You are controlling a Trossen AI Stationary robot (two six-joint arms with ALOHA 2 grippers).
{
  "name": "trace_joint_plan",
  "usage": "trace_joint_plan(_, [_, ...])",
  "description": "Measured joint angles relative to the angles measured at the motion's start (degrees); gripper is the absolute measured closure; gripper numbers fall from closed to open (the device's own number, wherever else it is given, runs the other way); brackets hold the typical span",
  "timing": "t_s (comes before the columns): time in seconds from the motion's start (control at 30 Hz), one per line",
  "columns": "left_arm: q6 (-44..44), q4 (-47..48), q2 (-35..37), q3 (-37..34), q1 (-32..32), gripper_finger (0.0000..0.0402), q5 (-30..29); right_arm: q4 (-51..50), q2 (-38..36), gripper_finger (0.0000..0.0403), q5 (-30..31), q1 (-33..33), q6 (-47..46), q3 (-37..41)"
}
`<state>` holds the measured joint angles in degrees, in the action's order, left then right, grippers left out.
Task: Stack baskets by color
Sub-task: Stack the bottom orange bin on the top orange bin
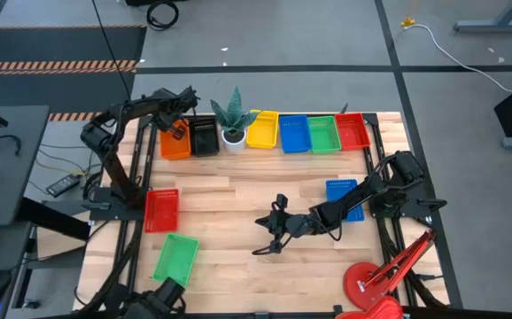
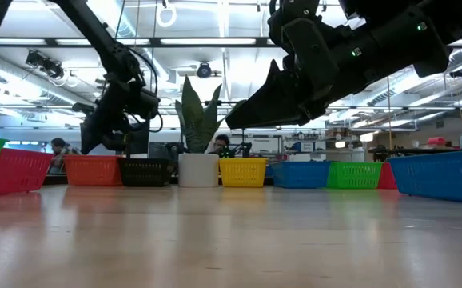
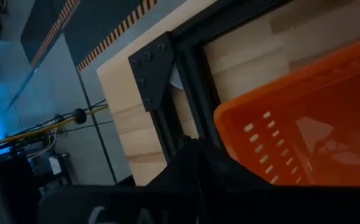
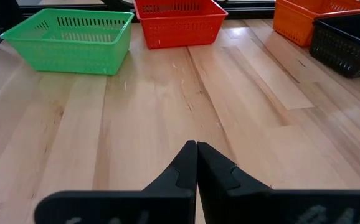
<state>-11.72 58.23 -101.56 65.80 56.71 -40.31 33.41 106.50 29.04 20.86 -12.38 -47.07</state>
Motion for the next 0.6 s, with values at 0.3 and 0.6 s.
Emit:
trace_joint_plan(0.3, [0.88, -4.99, 0.09, -1.22, 1.60, 0.0397, 7.33, -0.02, 0.00, 0.0393, 0.00, 0.00, 0.11, 0.00])
trace_joint_plan(0.6, [1.96, -6.09, 1.11, -1.36, -1.41, 0.0395, 8.96, -0.02, 0.00, 0.0393, 0.01, -0.27, 0.46, 0.00])
